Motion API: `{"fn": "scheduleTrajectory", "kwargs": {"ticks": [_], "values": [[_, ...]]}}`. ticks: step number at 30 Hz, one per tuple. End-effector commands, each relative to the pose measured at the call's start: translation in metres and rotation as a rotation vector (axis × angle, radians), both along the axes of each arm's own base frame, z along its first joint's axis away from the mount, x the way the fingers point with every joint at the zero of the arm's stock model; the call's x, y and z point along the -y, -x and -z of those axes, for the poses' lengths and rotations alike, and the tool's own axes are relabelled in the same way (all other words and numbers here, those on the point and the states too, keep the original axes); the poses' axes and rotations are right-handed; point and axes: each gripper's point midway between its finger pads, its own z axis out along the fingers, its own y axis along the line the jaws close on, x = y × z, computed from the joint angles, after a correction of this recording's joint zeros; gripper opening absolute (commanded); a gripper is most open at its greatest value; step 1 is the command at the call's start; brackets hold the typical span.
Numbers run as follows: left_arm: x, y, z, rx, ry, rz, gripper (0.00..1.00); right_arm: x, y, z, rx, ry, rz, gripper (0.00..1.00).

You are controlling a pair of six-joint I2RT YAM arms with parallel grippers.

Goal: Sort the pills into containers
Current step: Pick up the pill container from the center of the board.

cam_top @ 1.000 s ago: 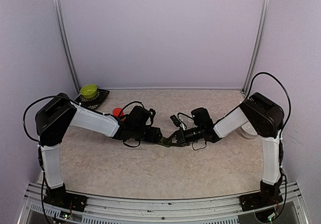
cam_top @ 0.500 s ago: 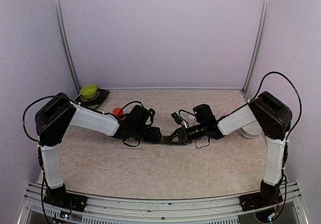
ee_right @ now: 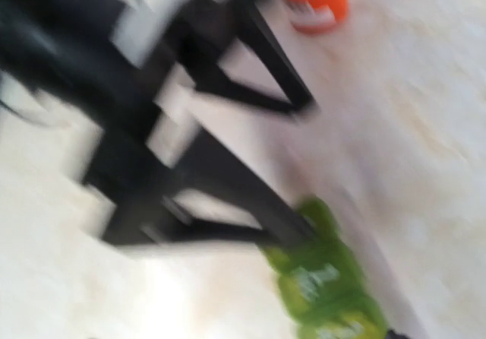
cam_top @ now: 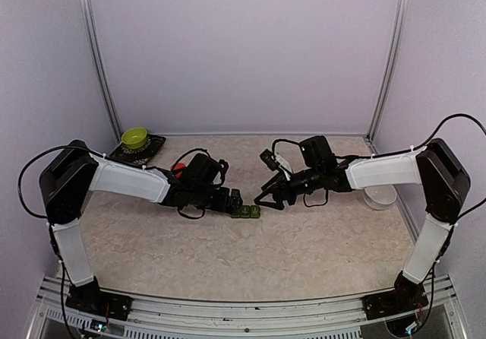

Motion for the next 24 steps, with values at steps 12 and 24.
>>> {"fn": "scheduleTrajectory", "kwargs": {"ticks": [12, 24], "values": [[-0.027, 0.031, -0.039, 0.021, 0.118, -0.029, 0.99, -0.001, -0.011, 0.085, 0.259, 0.385, -0.125, 0.81], [-0.043, 0.050, -0.034, 0.019, 0.113, -0.045, 0.99, -0.007, -0.013, 0.098, 0.125, 0.358, -0.099, 0.86]]}}
